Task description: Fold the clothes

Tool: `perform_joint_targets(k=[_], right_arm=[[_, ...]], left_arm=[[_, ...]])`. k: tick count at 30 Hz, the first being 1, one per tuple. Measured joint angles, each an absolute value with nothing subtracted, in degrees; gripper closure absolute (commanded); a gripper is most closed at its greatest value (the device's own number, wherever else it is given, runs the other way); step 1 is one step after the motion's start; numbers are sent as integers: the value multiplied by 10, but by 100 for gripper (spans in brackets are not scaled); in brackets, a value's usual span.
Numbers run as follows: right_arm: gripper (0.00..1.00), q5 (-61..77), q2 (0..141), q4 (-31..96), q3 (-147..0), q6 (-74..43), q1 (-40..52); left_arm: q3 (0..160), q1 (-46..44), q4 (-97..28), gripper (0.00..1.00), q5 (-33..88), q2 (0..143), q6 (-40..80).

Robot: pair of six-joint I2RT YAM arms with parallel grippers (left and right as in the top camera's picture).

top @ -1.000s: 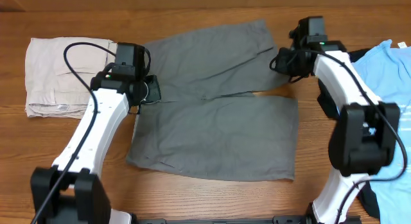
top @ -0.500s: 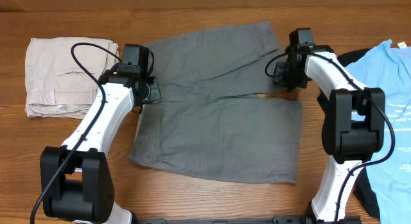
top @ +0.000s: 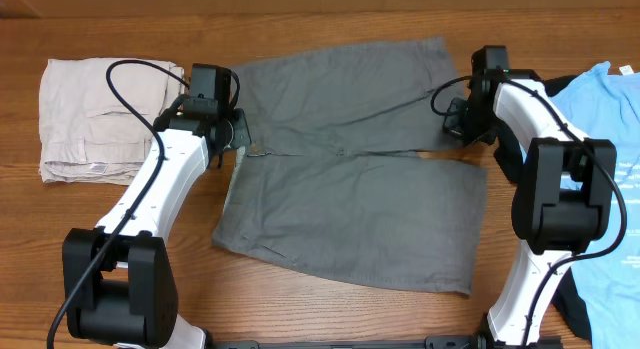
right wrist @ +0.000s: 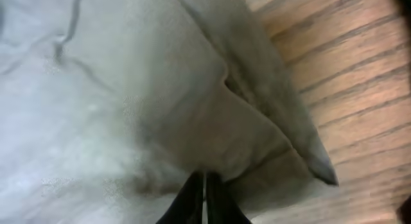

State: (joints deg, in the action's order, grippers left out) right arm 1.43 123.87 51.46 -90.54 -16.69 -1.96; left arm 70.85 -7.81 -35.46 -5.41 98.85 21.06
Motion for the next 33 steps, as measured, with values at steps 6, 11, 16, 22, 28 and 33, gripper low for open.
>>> perform_joint_targets(k=[6,11,16,22,28,33], right_arm=[[23,33,1239,603,-999,-160,-21],[0,39,1228,688,-1084,-163,-25],[0,41,1216,716,-1098,-163,-30],[0,41,1216,709,-1098,-163,-30],[0,41,1216,707,-1098,-163,-30],[0,41,1216,707,-1098,-163,-30]], left_arm=[[708,-78,-343,96,-35,989,211],[708,-78,-352,96,-6,993,218],[708,-78,-396,96,43,1025,224],[708,-78,-419,96,61,1061,224],[708,-78,-374,96,68,1115,225],[712,-77,-338,96,70,1131,226]])
